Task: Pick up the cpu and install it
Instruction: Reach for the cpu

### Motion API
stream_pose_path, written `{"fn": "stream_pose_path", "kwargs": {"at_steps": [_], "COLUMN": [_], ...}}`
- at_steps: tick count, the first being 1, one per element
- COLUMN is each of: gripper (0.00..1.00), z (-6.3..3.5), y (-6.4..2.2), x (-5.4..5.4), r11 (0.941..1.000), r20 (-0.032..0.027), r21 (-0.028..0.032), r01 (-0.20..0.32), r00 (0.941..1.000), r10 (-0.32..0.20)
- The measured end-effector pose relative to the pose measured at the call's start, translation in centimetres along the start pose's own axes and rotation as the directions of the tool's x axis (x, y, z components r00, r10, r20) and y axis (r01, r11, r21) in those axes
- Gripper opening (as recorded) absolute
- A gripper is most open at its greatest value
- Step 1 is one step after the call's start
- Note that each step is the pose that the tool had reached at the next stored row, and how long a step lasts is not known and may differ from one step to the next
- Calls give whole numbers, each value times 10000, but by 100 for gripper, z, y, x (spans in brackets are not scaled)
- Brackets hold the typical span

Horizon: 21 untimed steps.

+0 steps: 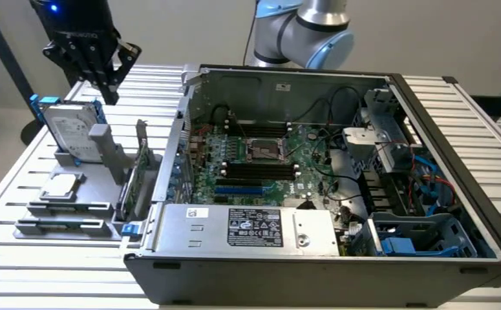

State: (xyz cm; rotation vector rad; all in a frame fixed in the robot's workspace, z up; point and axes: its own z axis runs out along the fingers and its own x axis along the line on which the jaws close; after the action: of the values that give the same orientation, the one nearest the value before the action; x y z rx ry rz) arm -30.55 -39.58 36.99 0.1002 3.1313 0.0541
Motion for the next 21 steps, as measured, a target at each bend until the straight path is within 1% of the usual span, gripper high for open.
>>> {"fn": "stream_pose_path", "kwargs": {"at_steps": [5,11,21], "gripper": [11,11,11], "z": [26,57,103], "y": [-16,-34,-65], "x": [230,501,957], "r11": [10000,9999,9996], "r20": [-20,-36,-48], "r21": [40,109,269], "r01": [0,0,1], "r00": [10000,10000,10000], "r10": [0,1,0]}}
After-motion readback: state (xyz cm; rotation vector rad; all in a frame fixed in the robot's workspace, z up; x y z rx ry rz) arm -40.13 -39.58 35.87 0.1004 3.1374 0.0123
